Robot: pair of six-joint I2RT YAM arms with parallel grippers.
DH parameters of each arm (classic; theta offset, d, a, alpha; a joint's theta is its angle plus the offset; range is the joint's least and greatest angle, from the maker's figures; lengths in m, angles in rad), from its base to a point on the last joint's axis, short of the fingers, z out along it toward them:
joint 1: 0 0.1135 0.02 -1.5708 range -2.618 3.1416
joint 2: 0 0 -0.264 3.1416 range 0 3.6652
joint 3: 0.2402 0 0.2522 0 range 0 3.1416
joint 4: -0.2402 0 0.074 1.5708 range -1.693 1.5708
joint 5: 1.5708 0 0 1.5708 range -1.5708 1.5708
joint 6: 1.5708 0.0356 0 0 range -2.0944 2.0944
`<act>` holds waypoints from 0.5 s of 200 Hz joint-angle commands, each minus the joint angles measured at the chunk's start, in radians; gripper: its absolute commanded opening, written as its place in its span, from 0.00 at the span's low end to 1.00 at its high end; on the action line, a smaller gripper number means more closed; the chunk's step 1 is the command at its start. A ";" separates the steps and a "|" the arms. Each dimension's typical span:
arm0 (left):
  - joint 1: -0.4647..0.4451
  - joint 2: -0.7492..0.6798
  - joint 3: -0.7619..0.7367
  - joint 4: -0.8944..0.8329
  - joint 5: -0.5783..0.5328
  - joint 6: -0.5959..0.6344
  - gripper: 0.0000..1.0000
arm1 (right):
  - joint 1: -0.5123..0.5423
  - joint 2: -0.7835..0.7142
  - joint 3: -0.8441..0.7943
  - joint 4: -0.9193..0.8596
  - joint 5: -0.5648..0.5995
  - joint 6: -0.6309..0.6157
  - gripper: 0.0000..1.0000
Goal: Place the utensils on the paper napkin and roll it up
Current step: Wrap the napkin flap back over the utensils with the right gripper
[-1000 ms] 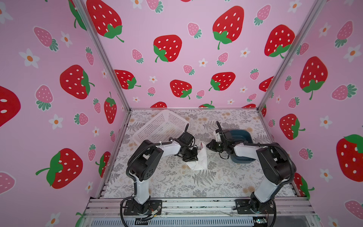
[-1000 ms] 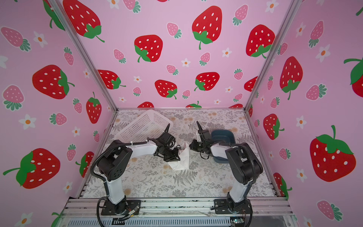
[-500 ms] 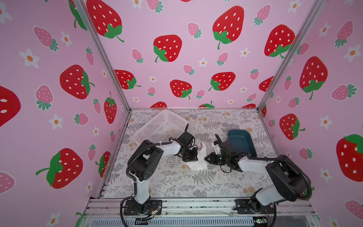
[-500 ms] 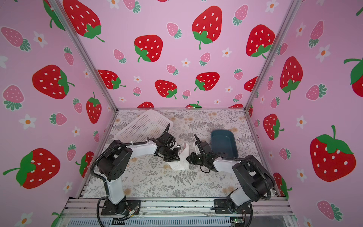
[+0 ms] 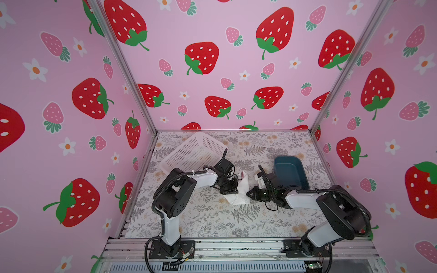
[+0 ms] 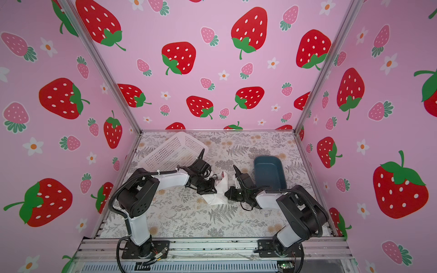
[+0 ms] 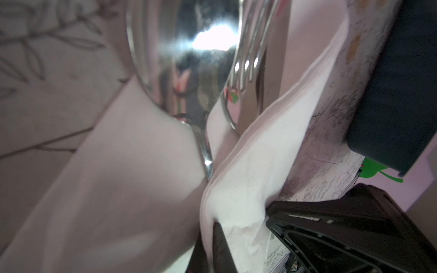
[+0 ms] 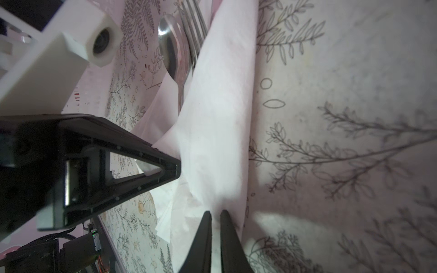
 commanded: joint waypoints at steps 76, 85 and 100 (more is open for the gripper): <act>-0.002 -0.010 0.033 -0.024 0.009 -0.004 0.08 | 0.155 -0.057 -0.058 0.066 0.101 0.127 0.11; -0.002 -0.010 0.032 -0.024 0.008 -0.004 0.08 | 0.155 -0.047 -0.068 0.084 0.100 0.136 0.11; -0.002 -0.008 0.032 -0.023 0.010 -0.004 0.08 | 0.156 -0.033 -0.087 0.116 0.096 0.148 0.11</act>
